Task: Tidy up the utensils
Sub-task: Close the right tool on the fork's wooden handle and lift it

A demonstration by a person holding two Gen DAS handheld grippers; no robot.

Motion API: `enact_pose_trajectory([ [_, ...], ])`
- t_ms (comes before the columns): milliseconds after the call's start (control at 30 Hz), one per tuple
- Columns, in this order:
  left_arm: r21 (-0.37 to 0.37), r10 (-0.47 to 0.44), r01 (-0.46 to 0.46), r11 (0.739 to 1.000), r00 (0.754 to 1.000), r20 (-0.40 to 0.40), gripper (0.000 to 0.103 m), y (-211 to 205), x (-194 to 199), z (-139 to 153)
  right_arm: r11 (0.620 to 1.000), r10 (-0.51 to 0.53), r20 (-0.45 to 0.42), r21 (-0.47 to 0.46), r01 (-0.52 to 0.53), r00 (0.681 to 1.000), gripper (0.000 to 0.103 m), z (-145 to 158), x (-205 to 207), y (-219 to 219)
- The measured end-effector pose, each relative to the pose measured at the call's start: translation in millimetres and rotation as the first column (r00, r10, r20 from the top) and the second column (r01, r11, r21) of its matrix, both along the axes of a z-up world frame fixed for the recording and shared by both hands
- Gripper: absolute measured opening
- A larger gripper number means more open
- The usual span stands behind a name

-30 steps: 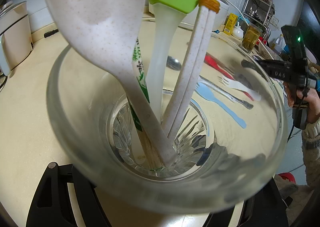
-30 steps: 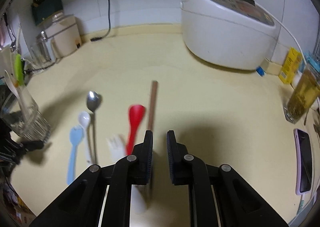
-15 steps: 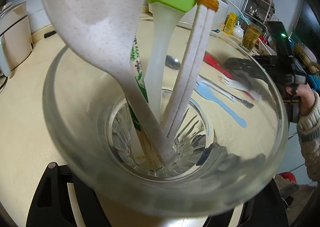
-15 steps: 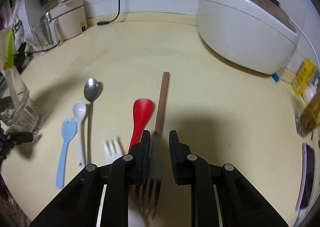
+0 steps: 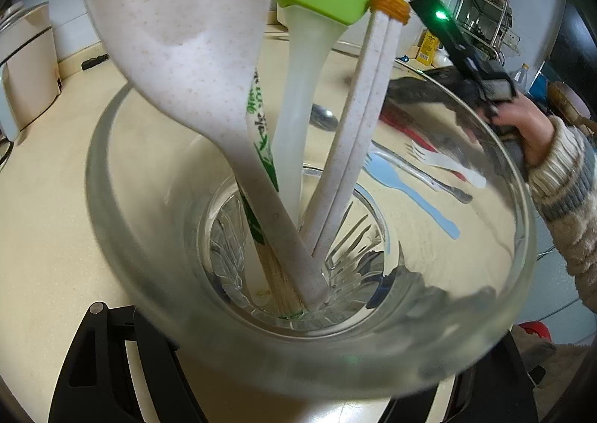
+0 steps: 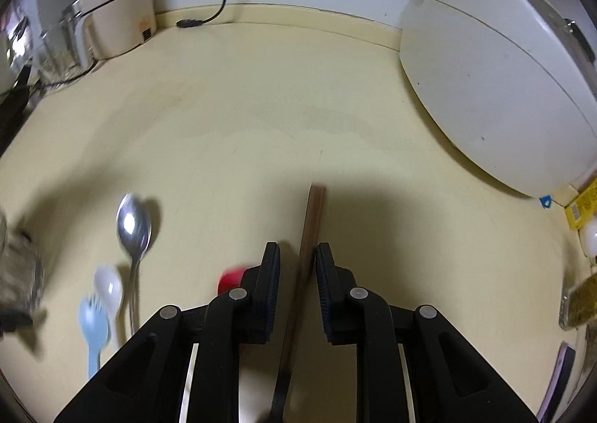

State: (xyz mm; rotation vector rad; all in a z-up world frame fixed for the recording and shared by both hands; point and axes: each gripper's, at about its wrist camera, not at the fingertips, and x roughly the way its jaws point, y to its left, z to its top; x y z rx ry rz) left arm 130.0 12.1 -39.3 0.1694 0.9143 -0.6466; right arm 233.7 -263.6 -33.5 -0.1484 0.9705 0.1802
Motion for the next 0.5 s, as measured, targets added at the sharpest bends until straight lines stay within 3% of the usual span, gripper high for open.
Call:
enact_pose_trajectory([
  [167,-0.007,0.000,0.000,1.000,1.000,-0.003,0.082,1.5,0.2,-0.7,0.999,-0.022,0.009,0.032,0.022,1.000,0.020,-2.0,12.4,-5.0],
  [267,-0.017,0.001,-0.001,1.000,1.000,-0.007,0.082,4.4,1.4,-1.4,0.999,-0.020,0.019,0.034,0.019,1.000,0.011,-2.1,10.0,-4.4],
  [333,-0.018,0.001,-0.001,1.000,1.000,-0.008,0.082,6.3,2.2,-1.6,0.999,-0.022,0.024,0.030,0.021,0.999,0.011,-2.0,7.3,-4.5],
  [500,-0.017,0.000,0.000,1.000,1.000,-0.008,0.082,7.6,3.6,0.6,0.991,-0.049,0.081,0.129,0.038,0.996,0.010,12.7,-5.4,-13.2],
])
